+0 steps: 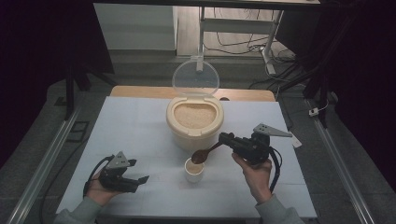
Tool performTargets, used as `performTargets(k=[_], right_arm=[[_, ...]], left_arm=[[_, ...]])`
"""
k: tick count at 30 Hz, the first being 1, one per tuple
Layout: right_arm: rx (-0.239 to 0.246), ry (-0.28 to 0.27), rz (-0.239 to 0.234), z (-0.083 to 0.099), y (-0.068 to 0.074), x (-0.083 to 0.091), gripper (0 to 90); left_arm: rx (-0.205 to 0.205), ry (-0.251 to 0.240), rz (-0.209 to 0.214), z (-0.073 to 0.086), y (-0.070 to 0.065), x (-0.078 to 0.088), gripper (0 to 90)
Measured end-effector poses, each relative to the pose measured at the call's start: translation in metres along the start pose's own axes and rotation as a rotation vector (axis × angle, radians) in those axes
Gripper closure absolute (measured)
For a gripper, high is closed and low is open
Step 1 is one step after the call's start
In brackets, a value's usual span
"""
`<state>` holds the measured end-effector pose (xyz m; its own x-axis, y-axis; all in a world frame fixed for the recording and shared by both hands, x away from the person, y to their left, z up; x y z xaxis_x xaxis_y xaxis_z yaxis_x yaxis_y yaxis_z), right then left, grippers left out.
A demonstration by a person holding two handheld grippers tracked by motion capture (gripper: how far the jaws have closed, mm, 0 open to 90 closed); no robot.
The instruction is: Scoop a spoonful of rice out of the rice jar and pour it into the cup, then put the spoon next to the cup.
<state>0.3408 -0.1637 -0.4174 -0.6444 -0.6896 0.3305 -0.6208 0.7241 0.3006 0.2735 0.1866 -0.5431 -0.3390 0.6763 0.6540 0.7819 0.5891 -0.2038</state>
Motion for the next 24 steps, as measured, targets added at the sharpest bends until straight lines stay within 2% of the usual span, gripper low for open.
performTargets(k=[3, 9, 14, 18, 21, 24], right_arm=[[0.02, -0.002, -0.001, -0.001, 0.002, 0.0, 82.8], [-0.025, -0.028, -0.015, -0.003, -0.007, 0.007, 82.8], [-0.071, -0.063, -0.025, -0.005, -0.021, 0.022, 82.8], [-0.075, -0.075, -0.022, -0.007, -0.031, 0.037, 82.8], [-0.078, -0.071, -0.025, -0.007, -0.037, 0.045, 82.8], [-0.076, -0.043, -0.032, -0.005, -0.042, 0.048, 82.8]], left_arm=[[-0.001, 0.001, 0.0, 0.0, 0.0, 0.0, 19.1], [0.002, -0.004, 0.0, 0.0, 0.0, 0.0, 19.1], [0.002, 0.0, -0.001, 0.001, 0.0, 0.001, 19.1], [0.003, -0.006, -0.006, 0.0, 0.0, 0.001, 19.1], [0.004, -0.005, -0.005, -0.001, 0.0, 0.0, 19.1], [0.003, 0.003, -0.007, -0.001, 0.001, 0.0, 19.1]])
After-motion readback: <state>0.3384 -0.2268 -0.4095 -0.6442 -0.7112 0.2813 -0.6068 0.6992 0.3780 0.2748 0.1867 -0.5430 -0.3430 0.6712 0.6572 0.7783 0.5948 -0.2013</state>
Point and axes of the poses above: each handheld gripper's, and its own axes: x roughly backward along the jaws, z roughly out of its underside, y roughly to its left, the point moved 5 cm from there along -x, roughly forward along the jaws, and after that the axes turned 11 degrees about z, right-handed, at the moved point
